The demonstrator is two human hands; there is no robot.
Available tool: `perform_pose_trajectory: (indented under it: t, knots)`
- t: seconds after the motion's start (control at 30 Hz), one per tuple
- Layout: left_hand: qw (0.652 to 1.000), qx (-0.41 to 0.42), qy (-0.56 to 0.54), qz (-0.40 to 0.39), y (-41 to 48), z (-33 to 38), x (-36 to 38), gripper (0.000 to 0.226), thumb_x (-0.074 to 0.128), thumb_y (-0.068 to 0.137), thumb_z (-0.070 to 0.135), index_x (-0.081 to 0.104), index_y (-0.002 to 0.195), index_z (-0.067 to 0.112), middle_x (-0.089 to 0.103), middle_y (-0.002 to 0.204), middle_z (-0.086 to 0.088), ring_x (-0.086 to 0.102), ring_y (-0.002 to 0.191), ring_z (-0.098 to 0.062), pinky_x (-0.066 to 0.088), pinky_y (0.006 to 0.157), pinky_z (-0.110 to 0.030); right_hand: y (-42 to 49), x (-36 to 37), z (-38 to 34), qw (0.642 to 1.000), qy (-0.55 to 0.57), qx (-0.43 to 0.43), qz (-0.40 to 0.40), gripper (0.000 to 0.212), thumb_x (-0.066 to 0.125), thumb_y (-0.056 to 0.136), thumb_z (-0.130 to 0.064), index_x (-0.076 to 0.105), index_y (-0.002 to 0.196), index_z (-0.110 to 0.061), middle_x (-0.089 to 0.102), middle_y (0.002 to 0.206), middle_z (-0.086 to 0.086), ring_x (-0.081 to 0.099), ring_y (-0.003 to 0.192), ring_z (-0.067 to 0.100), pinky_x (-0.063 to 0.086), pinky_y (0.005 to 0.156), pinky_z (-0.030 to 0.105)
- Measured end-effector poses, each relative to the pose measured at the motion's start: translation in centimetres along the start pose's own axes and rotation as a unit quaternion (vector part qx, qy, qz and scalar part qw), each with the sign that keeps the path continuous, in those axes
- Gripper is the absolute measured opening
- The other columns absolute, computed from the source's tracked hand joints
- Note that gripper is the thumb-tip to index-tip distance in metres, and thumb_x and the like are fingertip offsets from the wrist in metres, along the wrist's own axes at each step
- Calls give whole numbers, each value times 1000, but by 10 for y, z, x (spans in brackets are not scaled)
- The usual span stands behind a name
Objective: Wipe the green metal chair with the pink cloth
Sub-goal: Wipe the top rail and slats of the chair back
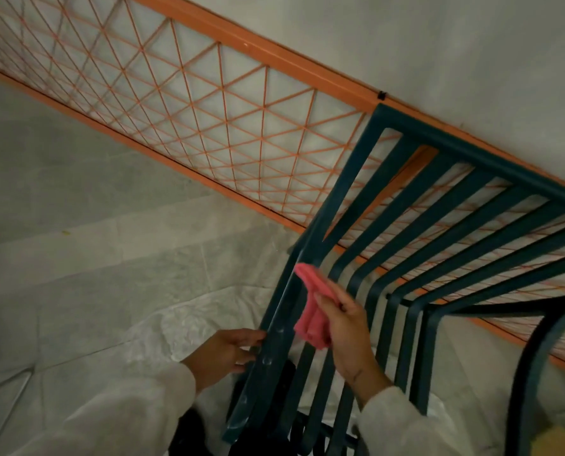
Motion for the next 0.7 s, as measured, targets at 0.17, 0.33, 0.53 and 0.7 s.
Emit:
perform_pose_trajectory:
  t: [0.17,0.33,0.53,0.7]
  knots:
    - [999,20,37,-19,-10,-10,1,49,44,93,-11,55,133,15,64,120,5,64,104,-5,52,74,-9,29,-30,-2,983,124,48,124,33,55,98,-18,64,126,-32,72,112,-5,68,101,21,56,81,37]
    - [998,31,32,-37,-10,-19,1,54,43,90,-15,54,134,14,65,118,3,64,101,-2,53,75,-12,31,1,21,991,31,74,105,29,59,96,-18,63,120,-32,69,111,5,69,94,24,58,83,41]
    - [998,36,10,-54,-7,-28,-1,63,42,82,-21,57,135,11,61,133,-11,60,121,-22,53,71,-17,-36,20,71,987,-3,111,118,17,63,93,-18,72,102,-29,71,104,14,69,91,39,56,85,55]
    - [993,56,87,-61,-20,-30,2,65,47,84,-15,57,133,25,68,113,3,68,95,-5,51,72,-16,-88,40,99,986,-56,129,93,13,65,92,-20,72,99,-29,72,99,8,70,89,31,59,77,38]
Point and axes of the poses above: each hand's wrist, its own y-axis towards the middle knuckle, its own x-axis out of the palm, z = x × y, the point moved 10 cm from there along y, towards the middle knuckle
